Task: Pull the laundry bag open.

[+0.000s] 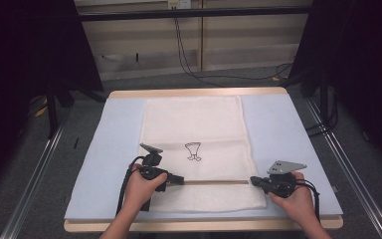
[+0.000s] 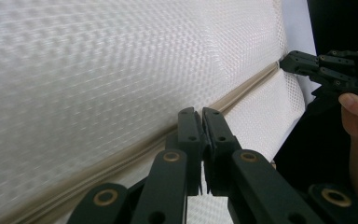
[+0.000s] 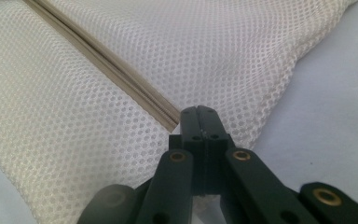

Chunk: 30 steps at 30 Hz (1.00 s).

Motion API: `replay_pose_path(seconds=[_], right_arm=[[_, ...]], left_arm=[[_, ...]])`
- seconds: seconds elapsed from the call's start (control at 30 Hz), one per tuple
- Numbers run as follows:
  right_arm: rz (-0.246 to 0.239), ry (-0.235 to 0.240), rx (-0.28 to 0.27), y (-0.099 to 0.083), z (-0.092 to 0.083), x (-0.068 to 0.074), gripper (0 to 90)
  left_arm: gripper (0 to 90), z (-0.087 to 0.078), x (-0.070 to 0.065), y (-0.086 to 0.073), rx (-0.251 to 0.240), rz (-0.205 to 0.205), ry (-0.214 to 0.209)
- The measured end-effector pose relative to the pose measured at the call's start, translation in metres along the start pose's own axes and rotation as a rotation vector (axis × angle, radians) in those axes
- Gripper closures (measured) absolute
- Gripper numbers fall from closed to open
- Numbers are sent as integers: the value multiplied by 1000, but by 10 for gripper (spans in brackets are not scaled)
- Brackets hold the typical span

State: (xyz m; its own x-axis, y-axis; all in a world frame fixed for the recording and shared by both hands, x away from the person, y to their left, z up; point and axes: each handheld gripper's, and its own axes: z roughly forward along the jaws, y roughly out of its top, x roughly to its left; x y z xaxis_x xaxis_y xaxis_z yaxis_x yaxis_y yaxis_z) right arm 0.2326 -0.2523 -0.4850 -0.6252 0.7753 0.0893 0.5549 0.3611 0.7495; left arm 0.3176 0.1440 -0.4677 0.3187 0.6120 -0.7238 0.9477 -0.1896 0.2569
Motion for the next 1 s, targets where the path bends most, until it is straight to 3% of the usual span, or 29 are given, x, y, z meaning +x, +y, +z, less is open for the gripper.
replay_pose_path(seconds=[0.6,0.77,1.0], right_arm=[[-6,4,3,1,0,0,900],[-7,4,3,1,0,0,900],[-10,5,4,1,0,0,900]], left_arm=[[872,-34,24,-11,-55,-59,23],[872,-44,32,-14,-64,-59,33],[872,-57,38,-17,-84,-77,21]])
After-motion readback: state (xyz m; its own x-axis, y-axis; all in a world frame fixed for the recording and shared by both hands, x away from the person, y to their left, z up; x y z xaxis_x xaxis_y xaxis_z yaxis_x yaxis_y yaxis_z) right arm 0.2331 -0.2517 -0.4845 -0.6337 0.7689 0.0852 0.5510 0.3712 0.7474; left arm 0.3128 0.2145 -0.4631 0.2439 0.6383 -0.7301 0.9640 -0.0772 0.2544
